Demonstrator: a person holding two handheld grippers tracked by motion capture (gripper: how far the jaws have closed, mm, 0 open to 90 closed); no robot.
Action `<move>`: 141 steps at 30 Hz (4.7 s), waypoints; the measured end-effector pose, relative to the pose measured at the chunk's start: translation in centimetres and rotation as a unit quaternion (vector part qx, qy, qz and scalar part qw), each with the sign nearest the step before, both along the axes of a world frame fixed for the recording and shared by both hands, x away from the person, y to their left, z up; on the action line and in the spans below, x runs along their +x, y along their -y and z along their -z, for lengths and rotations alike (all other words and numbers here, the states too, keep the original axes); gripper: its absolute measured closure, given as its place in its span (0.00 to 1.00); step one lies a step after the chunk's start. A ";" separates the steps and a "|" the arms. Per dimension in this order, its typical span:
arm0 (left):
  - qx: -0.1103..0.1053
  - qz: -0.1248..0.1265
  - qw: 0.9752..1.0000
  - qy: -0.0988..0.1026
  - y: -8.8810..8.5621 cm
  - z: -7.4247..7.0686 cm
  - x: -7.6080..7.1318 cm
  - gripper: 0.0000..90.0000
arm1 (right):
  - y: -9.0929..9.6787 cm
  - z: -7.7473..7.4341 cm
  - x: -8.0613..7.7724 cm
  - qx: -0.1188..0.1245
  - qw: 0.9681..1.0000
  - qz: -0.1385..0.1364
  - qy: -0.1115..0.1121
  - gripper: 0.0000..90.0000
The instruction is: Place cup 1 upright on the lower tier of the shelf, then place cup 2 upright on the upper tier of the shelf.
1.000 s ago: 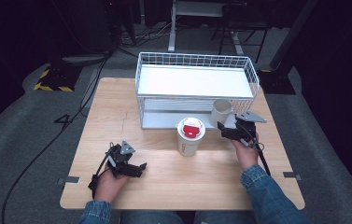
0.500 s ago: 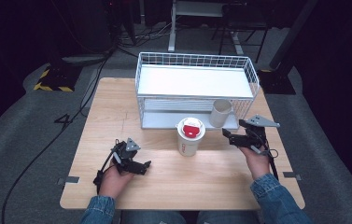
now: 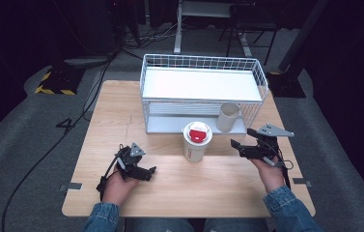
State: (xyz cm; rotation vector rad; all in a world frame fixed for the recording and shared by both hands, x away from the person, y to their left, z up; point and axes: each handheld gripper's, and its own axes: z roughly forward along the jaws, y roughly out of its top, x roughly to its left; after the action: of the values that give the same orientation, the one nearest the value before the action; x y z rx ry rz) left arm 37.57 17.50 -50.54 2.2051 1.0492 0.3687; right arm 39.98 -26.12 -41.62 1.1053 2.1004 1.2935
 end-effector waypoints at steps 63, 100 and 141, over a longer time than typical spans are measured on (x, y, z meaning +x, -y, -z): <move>-0.001 -0.001 1.000 -0.001 0.0 0.0 0.0 0.02 | -10.9 4.6 1.4 -0.018 0.989 -0.146 -0.031 0.00; 0.000 -0.001 1.000 0.000 0.0 0.0 -0.1 0.02 | -12.4 5.0 2.2 0.012 0.992 -0.128 0.002 0.13; 0.001 0.001 1.000 -0.001 0.0 0.0 -0.1 0.02 | -12.4 2.7 1.0 0.014 0.989 -0.148 0.023 0.14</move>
State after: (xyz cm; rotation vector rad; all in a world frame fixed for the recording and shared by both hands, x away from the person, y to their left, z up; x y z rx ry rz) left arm 37.51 17.51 -50.52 2.2075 1.0486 0.3671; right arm 41.00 -13.75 -44.30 0.7849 2.2806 1.4701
